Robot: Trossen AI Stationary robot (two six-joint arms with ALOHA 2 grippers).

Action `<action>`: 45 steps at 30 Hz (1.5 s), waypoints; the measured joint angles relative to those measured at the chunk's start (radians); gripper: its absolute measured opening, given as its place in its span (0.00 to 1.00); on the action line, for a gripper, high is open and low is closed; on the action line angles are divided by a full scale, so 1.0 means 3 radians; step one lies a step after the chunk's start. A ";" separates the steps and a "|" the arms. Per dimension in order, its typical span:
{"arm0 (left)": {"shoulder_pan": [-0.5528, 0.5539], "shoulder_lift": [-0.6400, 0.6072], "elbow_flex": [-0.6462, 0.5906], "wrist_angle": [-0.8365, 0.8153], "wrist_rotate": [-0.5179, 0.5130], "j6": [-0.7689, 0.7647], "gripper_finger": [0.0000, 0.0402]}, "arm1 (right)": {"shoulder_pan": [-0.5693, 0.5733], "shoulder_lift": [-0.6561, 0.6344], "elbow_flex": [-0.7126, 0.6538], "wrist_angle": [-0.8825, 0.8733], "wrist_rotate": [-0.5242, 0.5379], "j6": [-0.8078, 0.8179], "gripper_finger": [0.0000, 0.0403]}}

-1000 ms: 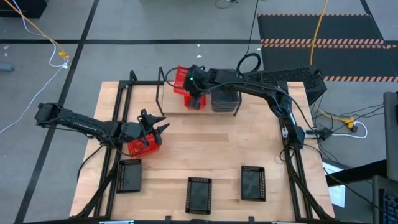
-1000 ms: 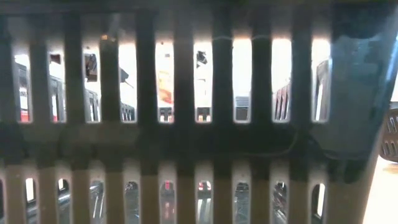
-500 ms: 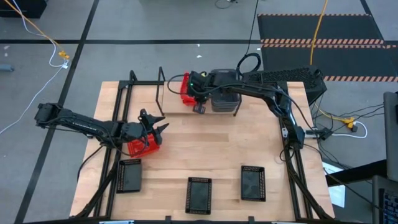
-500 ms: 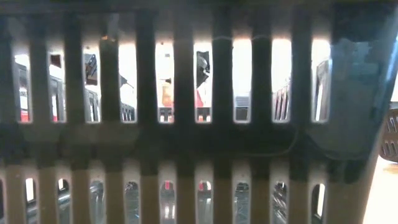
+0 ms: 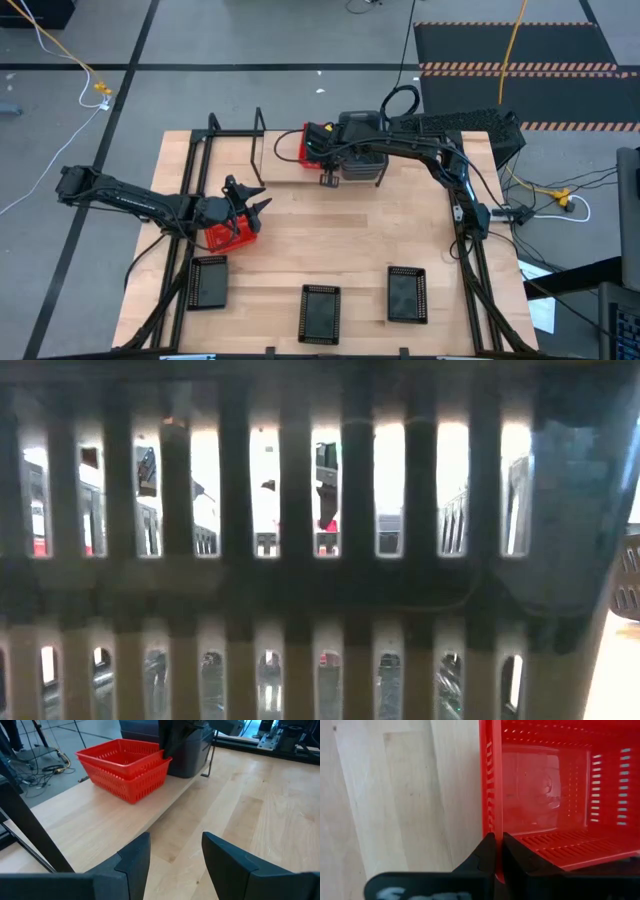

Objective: Stack baskets on shelf by color
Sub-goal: Stack the bottom red bin on top of the red bin on the shelf, then stack the red bin on top of the red bins on the shelf

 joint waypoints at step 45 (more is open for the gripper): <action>-0.0121 -0.0034 0.0324 -0.0344 0.0551 -0.0015 0.45 | 0.0835 -0.1645 -0.1364 -0.0063 -0.0778 -0.0144 0.33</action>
